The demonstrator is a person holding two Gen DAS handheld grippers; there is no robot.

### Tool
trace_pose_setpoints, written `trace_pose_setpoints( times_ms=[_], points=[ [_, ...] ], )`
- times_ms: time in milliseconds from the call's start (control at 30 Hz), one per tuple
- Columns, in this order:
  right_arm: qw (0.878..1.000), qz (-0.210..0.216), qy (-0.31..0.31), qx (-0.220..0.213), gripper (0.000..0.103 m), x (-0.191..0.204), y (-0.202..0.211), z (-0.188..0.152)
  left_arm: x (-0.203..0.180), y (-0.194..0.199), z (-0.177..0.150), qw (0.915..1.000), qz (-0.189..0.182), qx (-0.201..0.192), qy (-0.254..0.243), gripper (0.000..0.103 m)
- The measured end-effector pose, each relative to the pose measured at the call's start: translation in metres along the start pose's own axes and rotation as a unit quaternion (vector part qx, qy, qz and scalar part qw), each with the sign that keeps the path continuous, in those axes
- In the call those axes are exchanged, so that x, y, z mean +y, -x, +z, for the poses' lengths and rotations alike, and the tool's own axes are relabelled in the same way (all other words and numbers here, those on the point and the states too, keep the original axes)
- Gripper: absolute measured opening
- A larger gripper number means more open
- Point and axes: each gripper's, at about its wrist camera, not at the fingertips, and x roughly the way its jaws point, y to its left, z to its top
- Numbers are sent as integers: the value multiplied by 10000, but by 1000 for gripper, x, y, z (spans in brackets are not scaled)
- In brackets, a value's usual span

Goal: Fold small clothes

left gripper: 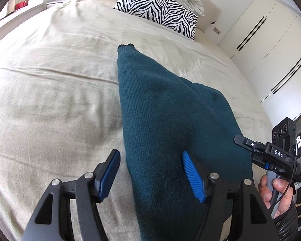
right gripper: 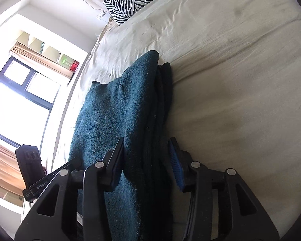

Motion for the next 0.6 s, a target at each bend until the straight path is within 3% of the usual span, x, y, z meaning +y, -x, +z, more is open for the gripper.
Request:
trace_pose_setpoints(
  times_ms=[200,267,367,467,533,600],
  points=[
    [9969,-386,558,-395,41,27,37,-2,-18,41,1,9946,385,-909,-322,86],
    [9926,-602,878,-577,44,43,49,-4,-26,60,-1,9880,583,-1347,-482,97],
    [9805,-987,1384,-981,51,69,69,-8,-37,92,-5,9738,748,-2029,-704,103],
    [9571,-1430,1876,-1682,71,96,93,-15,-54,116,-6,9539,1124,-2611,-959,103],
    [9354,-1638,2116,-2309,89,111,113,-22,-64,130,-3,9430,1435,-2828,-1013,103],
    [9104,-1714,2288,-2990,100,126,137,-31,-74,143,-2,9283,1756,-3078,-1128,103]
  ],
)
